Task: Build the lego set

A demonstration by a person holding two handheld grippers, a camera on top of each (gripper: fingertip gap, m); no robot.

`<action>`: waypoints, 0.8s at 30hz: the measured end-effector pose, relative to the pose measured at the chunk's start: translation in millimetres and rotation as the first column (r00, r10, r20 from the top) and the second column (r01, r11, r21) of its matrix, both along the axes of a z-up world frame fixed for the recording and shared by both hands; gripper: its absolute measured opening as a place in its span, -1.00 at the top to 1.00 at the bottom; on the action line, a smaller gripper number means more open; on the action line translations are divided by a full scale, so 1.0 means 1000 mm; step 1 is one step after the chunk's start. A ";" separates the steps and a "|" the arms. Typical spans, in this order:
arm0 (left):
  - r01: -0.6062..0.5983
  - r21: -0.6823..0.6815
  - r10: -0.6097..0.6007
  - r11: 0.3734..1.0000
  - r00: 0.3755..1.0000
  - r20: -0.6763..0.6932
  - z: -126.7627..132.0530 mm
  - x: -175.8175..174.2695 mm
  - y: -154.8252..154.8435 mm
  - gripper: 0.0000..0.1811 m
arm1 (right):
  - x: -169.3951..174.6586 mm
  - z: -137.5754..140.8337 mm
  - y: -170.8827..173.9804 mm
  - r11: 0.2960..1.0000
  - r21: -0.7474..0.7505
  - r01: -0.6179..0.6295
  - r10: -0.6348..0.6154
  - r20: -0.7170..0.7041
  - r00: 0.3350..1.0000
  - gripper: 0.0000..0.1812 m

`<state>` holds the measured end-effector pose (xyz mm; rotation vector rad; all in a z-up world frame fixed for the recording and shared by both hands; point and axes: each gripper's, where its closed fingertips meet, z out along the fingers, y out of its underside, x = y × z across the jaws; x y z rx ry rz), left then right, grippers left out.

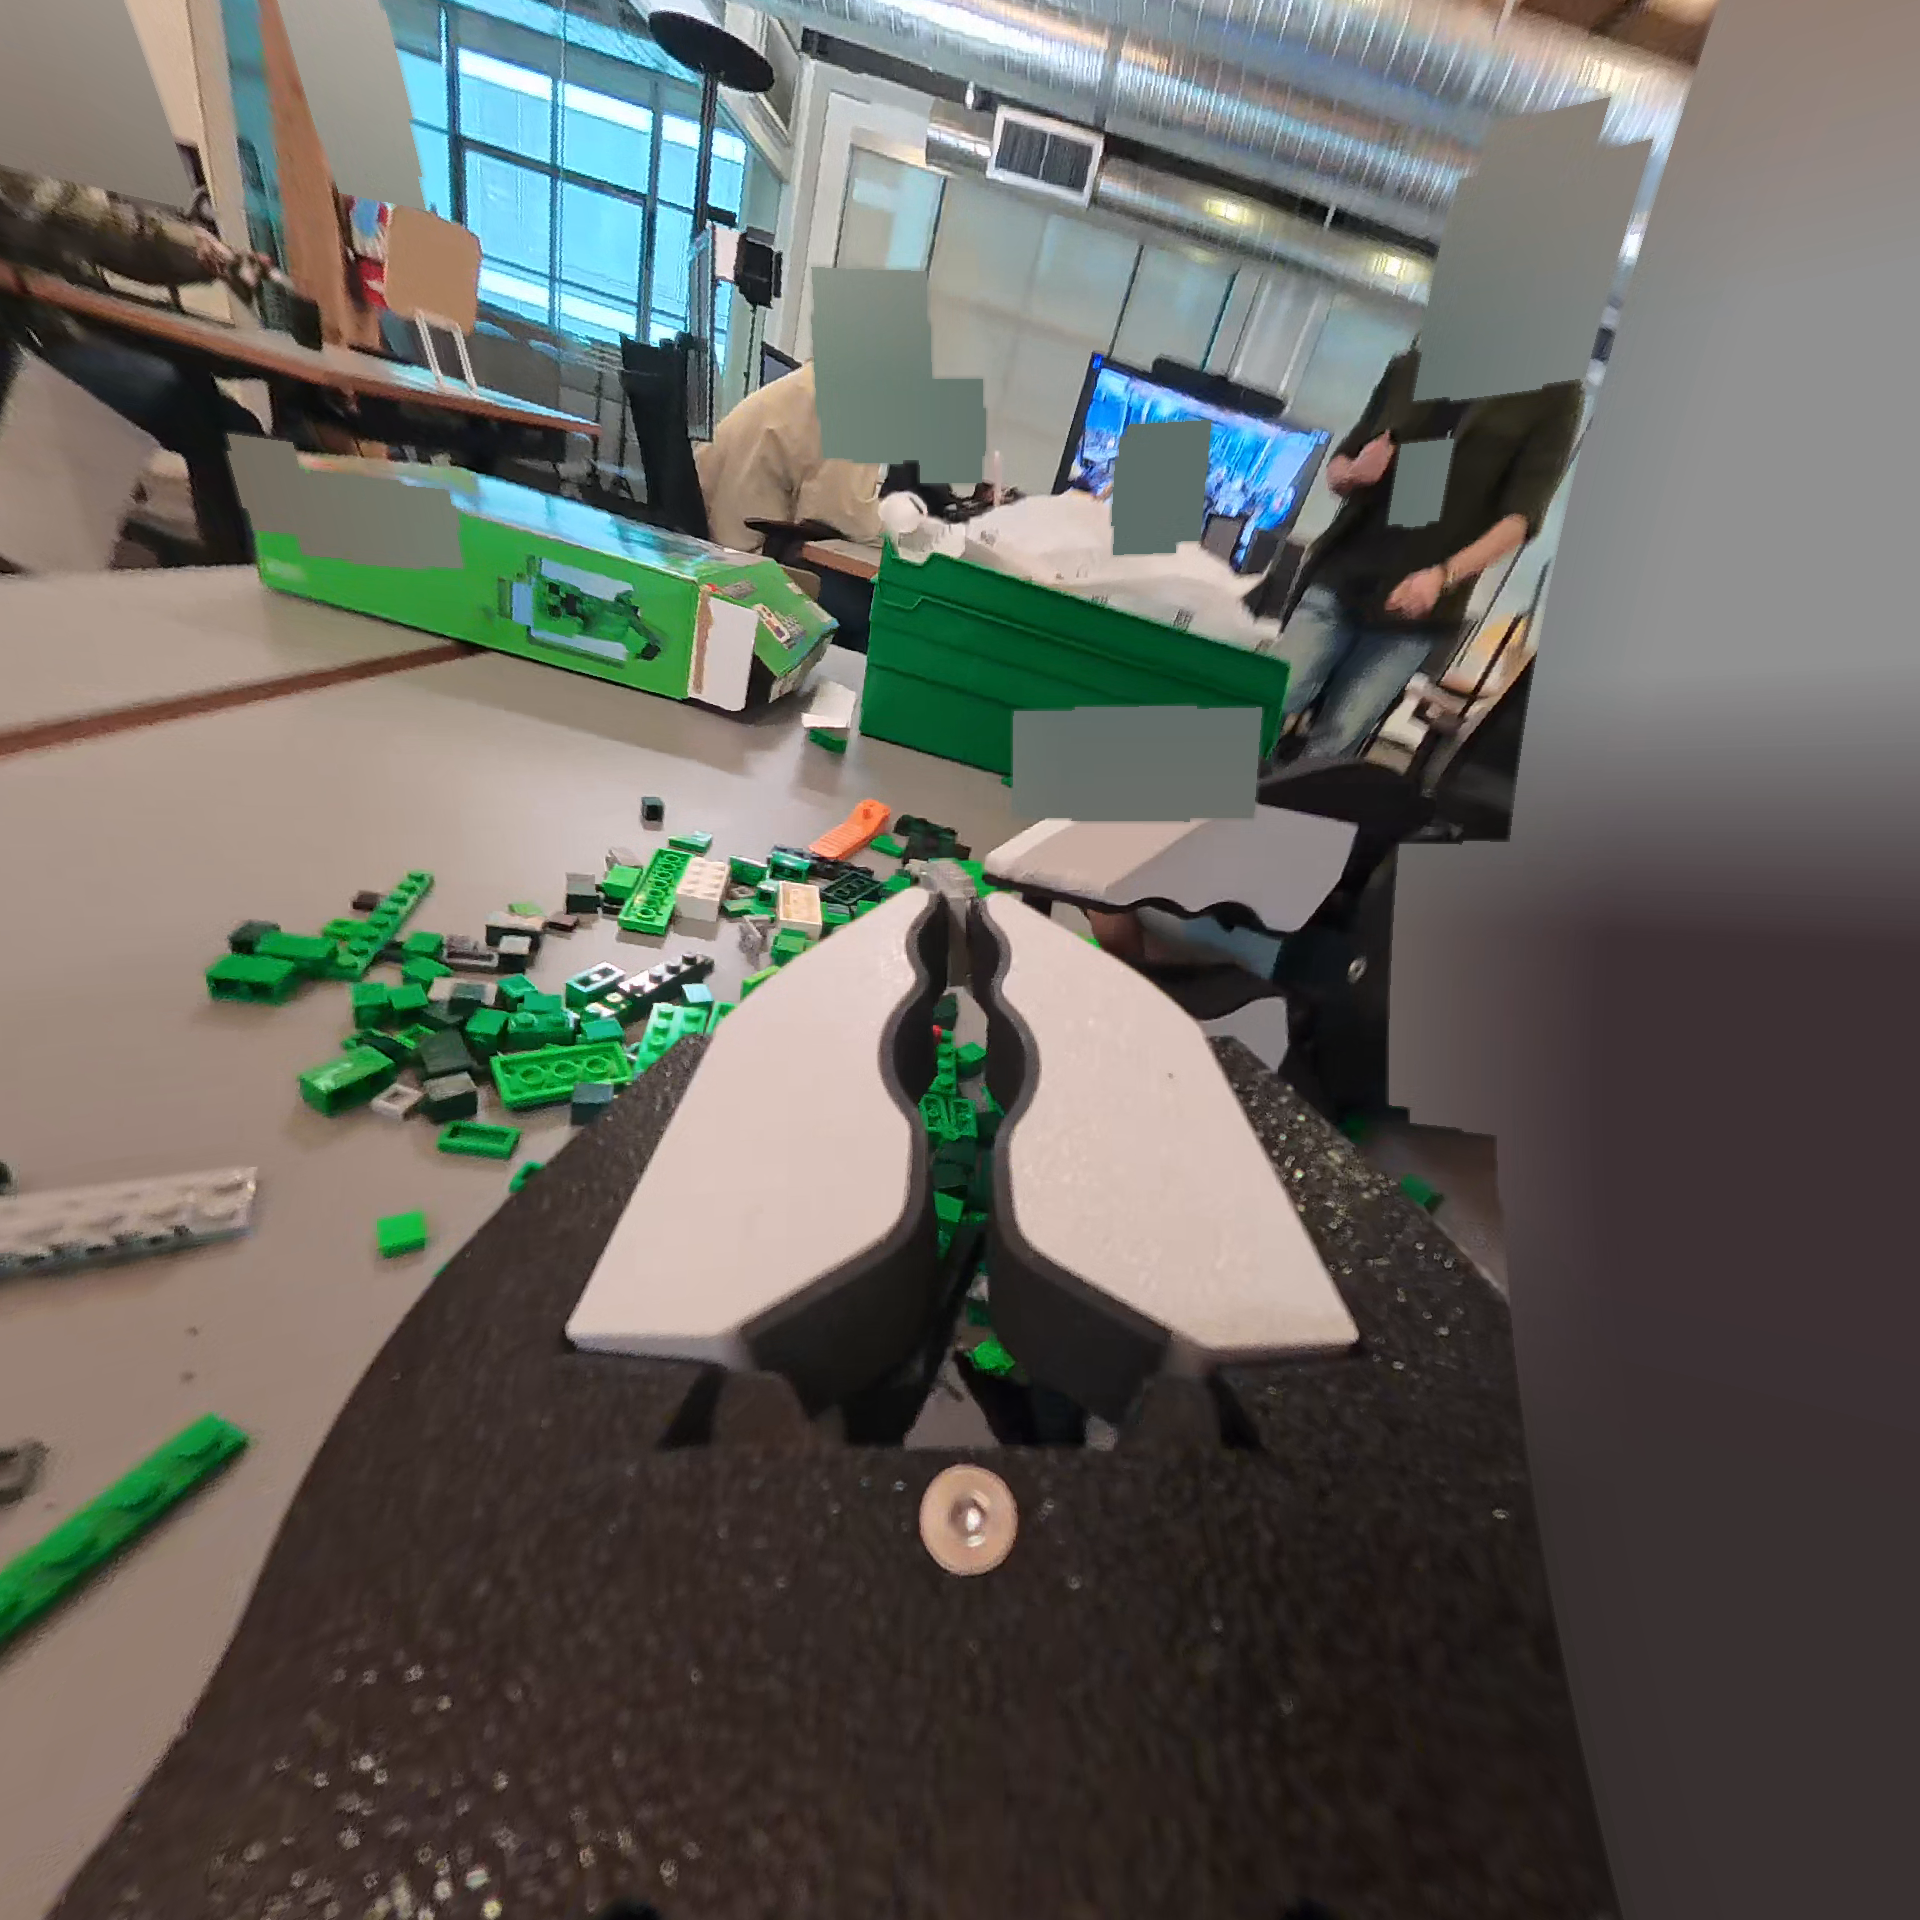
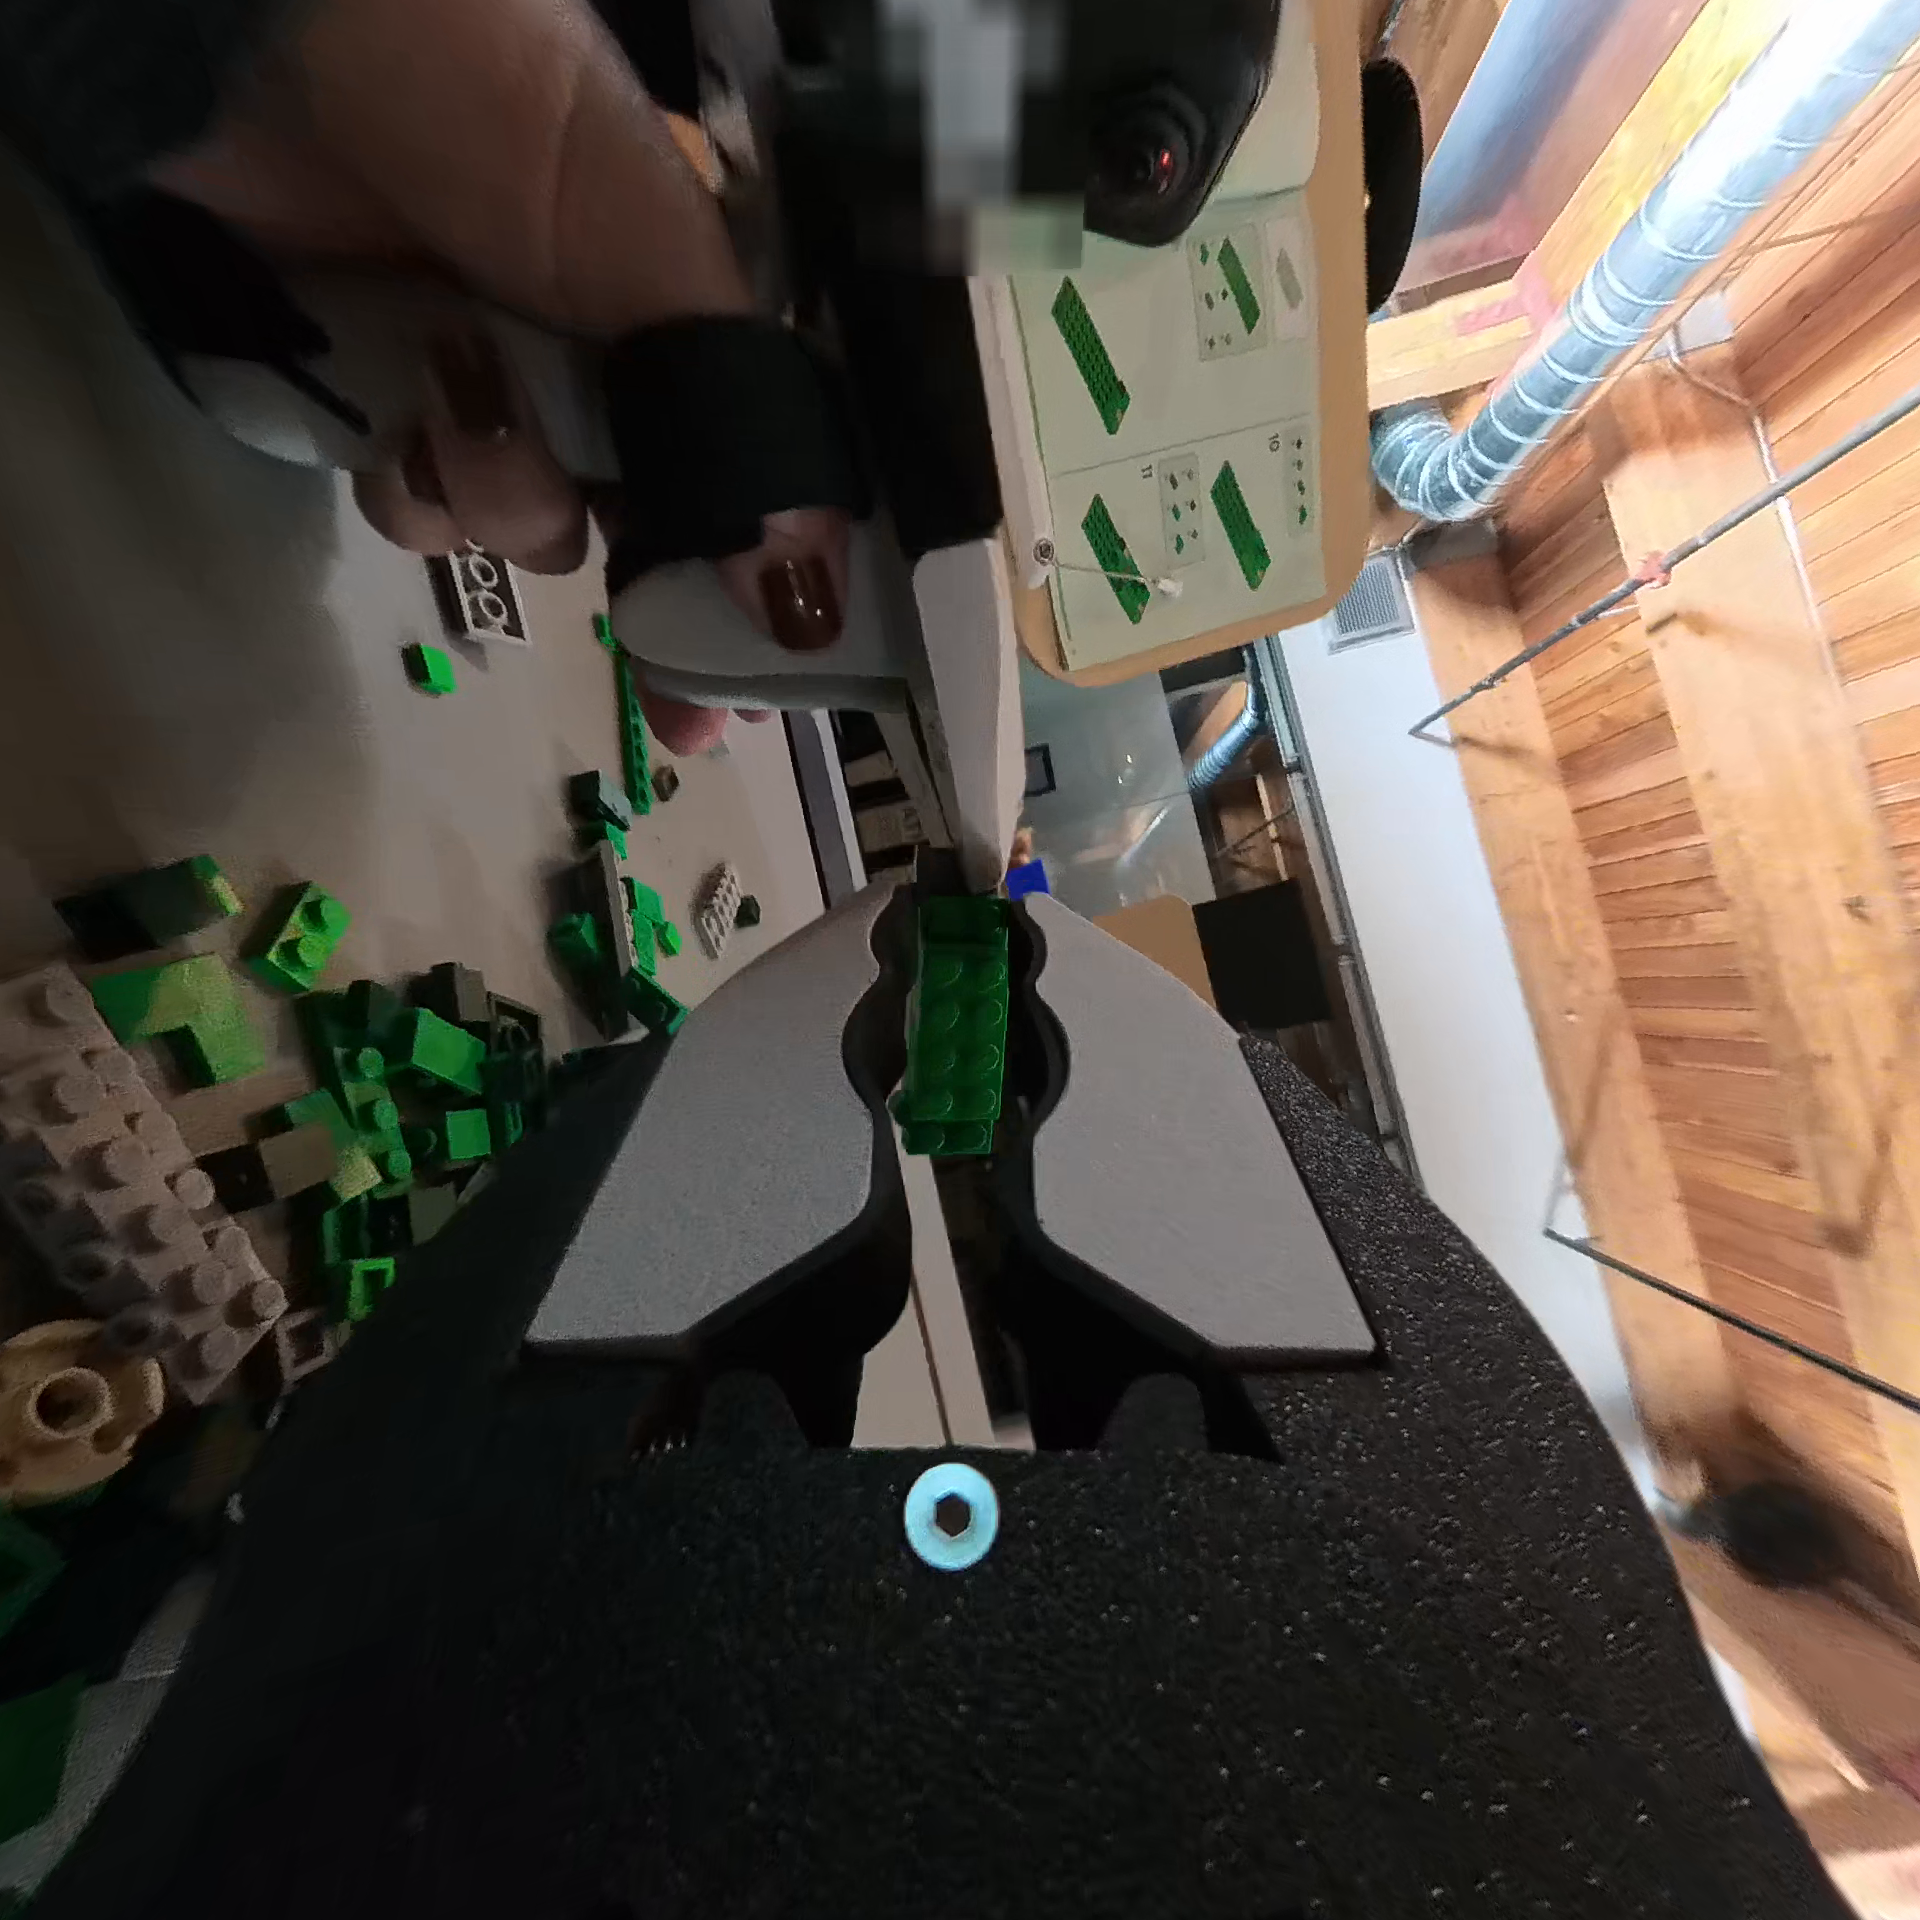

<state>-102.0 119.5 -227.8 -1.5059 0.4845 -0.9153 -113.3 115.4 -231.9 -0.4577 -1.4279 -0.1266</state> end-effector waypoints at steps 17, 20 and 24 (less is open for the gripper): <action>0.045 -0.086 -0.043 0.995 0.999 0.022 -0.006 0.003 0.000 0.96 | 0.002 -0.006 0.007 0.995 0.007 0.098 -0.098 0.062 0.993 0.73; 0.059 -0.097 -0.055 0.994 0.998 0.040 -0.006 0.001 0.000 0.96 | 0.001 -0.007 0.007 0.994 0.017 0.106 -0.107 0.081 0.991 0.79; 0.043 -0.083 -0.041 0.996 0.999 0.022 -0.007 -0.001 0.000 0.96 | 0.002 -0.009 0.005 0.975 -0.211 0.073 -0.055 0.093 0.994 0.80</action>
